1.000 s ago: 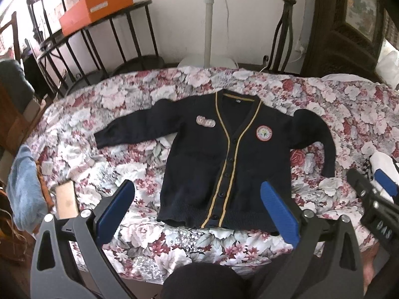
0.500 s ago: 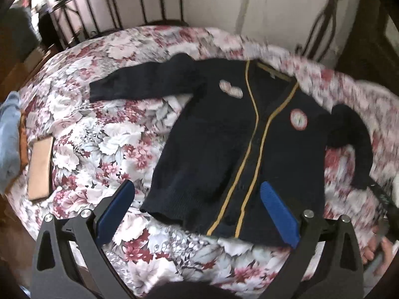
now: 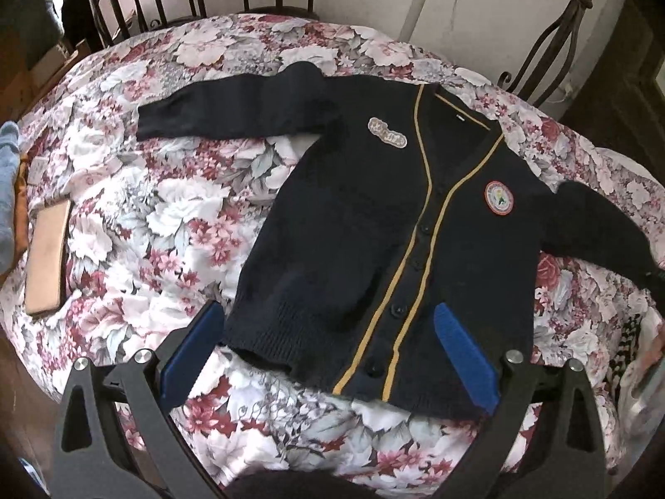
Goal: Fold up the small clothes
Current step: 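Grasp the cardigan sleeve cuff with the right gripper and lift it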
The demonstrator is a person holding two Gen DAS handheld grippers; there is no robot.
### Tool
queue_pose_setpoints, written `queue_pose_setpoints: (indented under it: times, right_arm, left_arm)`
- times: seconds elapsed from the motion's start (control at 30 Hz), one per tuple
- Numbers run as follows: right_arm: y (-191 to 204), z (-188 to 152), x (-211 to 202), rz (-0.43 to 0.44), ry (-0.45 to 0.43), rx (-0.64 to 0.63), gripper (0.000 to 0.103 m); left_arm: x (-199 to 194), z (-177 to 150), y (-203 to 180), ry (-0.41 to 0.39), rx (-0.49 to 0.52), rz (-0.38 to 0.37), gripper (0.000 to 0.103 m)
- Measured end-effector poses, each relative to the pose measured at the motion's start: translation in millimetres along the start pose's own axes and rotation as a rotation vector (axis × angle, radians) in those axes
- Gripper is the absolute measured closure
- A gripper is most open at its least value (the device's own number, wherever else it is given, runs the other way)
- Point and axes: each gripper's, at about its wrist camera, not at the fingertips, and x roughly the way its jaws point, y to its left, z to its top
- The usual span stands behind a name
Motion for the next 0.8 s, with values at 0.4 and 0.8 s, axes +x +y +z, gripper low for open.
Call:
queue_pose_setpoints:
  times: [0.4, 0.8]
  right_arm:
    - [1, -65, 46, 0.254, 0.138, 0.142, 0.032]
    - [-2, -50, 90, 0.289, -0.019, 0.382, 0.088]
  left_arm:
    - [49, 44, 23, 0.057, 0.006, 0.095, 0.005]
    - [153, 157, 137, 0.093, -0.218, 0.151, 0.005]
